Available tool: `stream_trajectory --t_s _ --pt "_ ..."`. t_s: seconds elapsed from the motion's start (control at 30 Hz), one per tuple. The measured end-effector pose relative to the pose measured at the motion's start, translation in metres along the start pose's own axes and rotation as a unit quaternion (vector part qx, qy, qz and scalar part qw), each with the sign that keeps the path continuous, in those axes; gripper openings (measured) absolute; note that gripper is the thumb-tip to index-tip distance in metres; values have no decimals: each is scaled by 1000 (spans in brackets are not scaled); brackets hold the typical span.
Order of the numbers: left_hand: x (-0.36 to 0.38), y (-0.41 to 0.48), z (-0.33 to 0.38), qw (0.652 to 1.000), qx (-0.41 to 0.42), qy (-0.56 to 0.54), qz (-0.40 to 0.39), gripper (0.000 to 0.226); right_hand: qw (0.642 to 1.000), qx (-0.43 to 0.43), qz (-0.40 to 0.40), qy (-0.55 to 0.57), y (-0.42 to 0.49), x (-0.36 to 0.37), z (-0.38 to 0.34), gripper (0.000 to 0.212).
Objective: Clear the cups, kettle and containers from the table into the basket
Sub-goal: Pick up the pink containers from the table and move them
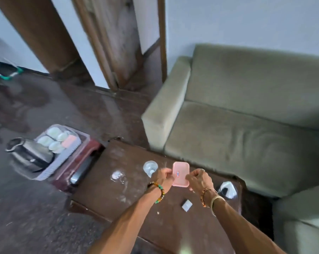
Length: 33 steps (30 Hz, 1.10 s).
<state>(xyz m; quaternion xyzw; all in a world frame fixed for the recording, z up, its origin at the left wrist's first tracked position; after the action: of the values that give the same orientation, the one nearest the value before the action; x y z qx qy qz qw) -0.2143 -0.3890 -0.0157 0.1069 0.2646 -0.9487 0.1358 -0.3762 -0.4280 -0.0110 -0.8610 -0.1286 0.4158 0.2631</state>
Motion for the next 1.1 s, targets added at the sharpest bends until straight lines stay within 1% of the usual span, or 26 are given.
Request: stream_trajectory --t_s 0.07,0.17,0.3,0.4,0.47,0.57,0.63,0.7,0.73,0.9,1.0,1.1 --pt "-47 -12 23 999 16 -12 34 21 999 -47 1 -23 -18 -2 -49 14" --pt "-117 -32 42 996 27 -37 83 20 994 -104 6 -26 -45 9 -113 17" --pt "-209 -61 27 990 24 -77 119 23 986 -163 -4 -43 -86 59 -183 13" --pt "-281 -76 -7 987 10 -77 143 23 984 -174 -35 -29 -117 121 -221 6" --pt "-303 -83 -18 986 0 -81 144 25 983 -173 -49 -25 -126 143 -230 10" --pt "-367 -99 -47 984 -20 -104 141 25 980 -182 -69 -42 -157 199 -266 12" --pt "-404 -110 -56 982 -16 -106 157 22 977 -188 -88 -47 -173 226 -290 14" --pt "-439 -120 -63 978 -11 -110 179 17 972 -205 -91 -65 -187 250 -318 12" --pt "-455 -124 -65 975 -12 -112 192 19 971 -212 -93 -66 -192 261 -330 11" --pt "-517 -131 -95 959 -41 -158 232 28 961 -237 -118 -80 -206 315 -380 9" --pt "-547 -127 -117 955 -61 -147 248 26 954 -244 -147 -91 -203 355 -401 11" --pt "-578 -116 -133 955 -83 -140 247 28 946 -246 -182 -108 -194 394 -423 13"
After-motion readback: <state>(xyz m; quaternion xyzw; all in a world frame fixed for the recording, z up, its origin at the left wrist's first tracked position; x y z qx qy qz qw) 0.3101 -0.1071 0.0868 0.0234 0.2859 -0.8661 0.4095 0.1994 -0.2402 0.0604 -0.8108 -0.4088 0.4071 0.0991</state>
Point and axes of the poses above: each hand's wrist, its own y-axis towards the middle knuckle, its own x-axis out of the palm, z = x × y, the point moved 6 cm from there along y, towards the middle knuckle, and after that the axes turned 13 degrees about -y, right-handed, at the moved point
